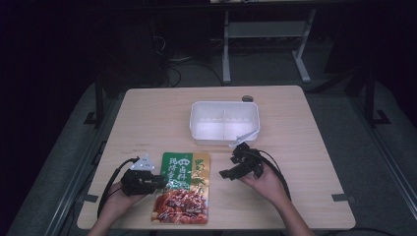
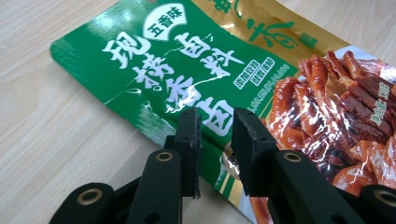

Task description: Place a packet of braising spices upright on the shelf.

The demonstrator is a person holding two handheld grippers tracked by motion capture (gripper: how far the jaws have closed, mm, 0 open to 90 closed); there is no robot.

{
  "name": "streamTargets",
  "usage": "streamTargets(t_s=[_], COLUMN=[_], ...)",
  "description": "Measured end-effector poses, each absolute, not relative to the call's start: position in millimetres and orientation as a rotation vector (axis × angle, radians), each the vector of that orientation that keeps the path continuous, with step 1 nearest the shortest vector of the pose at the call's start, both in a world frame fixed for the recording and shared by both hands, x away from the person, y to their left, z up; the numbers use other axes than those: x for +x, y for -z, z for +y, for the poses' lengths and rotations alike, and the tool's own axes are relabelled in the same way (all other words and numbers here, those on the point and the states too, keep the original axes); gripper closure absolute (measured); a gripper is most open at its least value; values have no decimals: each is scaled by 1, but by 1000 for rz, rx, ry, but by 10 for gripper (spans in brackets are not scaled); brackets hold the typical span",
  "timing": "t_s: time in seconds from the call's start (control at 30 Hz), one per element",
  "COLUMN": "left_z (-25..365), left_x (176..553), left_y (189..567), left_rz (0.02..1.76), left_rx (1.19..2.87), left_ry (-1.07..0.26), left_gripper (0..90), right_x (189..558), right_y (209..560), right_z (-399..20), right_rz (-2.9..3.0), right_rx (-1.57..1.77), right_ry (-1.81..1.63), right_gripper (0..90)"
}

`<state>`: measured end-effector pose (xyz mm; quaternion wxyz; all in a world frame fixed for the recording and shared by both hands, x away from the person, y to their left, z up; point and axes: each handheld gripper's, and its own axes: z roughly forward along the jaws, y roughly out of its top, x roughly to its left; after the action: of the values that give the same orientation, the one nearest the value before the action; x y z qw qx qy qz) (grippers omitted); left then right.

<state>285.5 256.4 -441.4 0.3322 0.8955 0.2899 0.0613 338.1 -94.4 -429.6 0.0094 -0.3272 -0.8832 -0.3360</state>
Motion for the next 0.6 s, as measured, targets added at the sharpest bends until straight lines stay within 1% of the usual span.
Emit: streamTargets(t_s=[0.3, 0.6], left_z=[254, 253], left_x=[285, 287], left_y=[444, 449], left_rz=[745, 741], left_rx=[2366, 2397], left_ry=[-145, -121], left_gripper=[736, 738], right_x=[368, 386], right_y=[432, 443], right_z=[-54, -28], right_rz=[-2766, -2743], right_rx=[-985, -975], right_ry=[941, 858], right_gripper=[258, 280])
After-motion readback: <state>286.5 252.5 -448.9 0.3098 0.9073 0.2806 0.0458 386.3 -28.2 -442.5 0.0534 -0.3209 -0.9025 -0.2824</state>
